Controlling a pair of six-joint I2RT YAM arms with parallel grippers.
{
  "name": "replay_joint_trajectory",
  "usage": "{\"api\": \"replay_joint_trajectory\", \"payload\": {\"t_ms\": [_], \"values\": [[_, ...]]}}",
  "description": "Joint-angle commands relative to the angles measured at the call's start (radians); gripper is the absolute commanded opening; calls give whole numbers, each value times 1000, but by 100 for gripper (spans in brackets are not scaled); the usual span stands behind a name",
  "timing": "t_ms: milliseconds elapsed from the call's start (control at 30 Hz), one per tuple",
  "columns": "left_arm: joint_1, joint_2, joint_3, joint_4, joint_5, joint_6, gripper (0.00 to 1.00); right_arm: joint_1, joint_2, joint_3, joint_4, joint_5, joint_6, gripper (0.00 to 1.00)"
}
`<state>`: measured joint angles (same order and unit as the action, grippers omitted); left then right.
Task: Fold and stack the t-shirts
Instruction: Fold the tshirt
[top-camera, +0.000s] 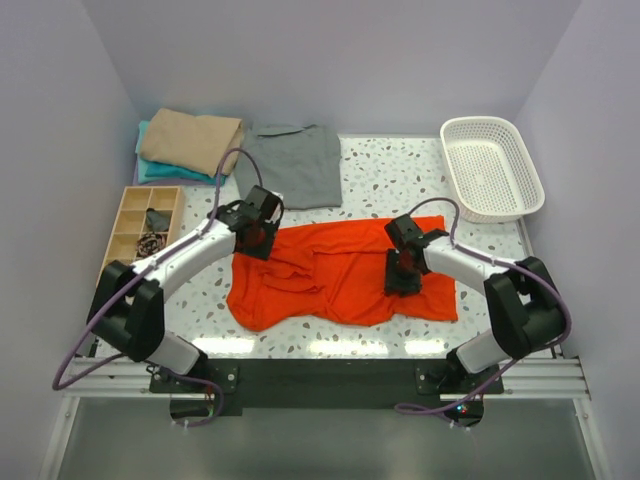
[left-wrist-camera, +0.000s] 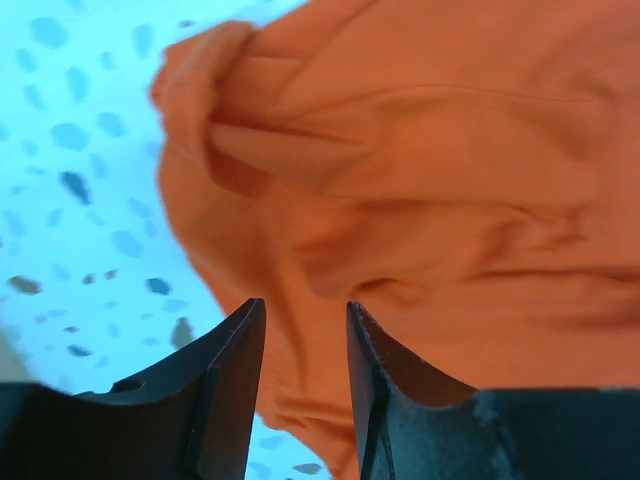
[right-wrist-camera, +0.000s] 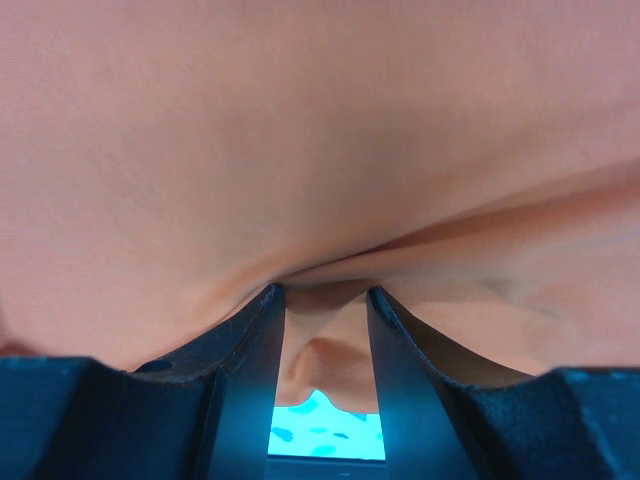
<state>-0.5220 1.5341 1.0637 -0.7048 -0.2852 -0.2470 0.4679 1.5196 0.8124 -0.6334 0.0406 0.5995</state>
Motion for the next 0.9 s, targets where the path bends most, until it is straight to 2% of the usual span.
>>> {"api": "replay_joint_trajectory", "payload": {"t_ms": [0, 67, 133, 300, 433, 567, 867], "values": [[4, -135, -14, 54, 361, 37, 44, -3, -4, 17, 57, 56, -44, 43], [4, -134, -36, 82, 420, 8, 44, -5, -39, 42, 26, 91, -58, 44], [4, -118, -77, 103, 422, -18, 43, -3, -102, 56, -14, 123, -66, 45], [4, -19, -94, 152, 310, -66, 39, -3, -202, 77, -81, 168, -73, 46], [4, 93, -70, 186, 282, -87, 37, -5, -245, 51, -100, 222, -60, 47], [5, 176, -24, 186, 175, -86, 35, -5, -225, 7, -103, 254, -29, 47], [22, 297, 128, 165, 3, -18, 34, -9, -228, -113, -86, 179, 65, 46]]}}
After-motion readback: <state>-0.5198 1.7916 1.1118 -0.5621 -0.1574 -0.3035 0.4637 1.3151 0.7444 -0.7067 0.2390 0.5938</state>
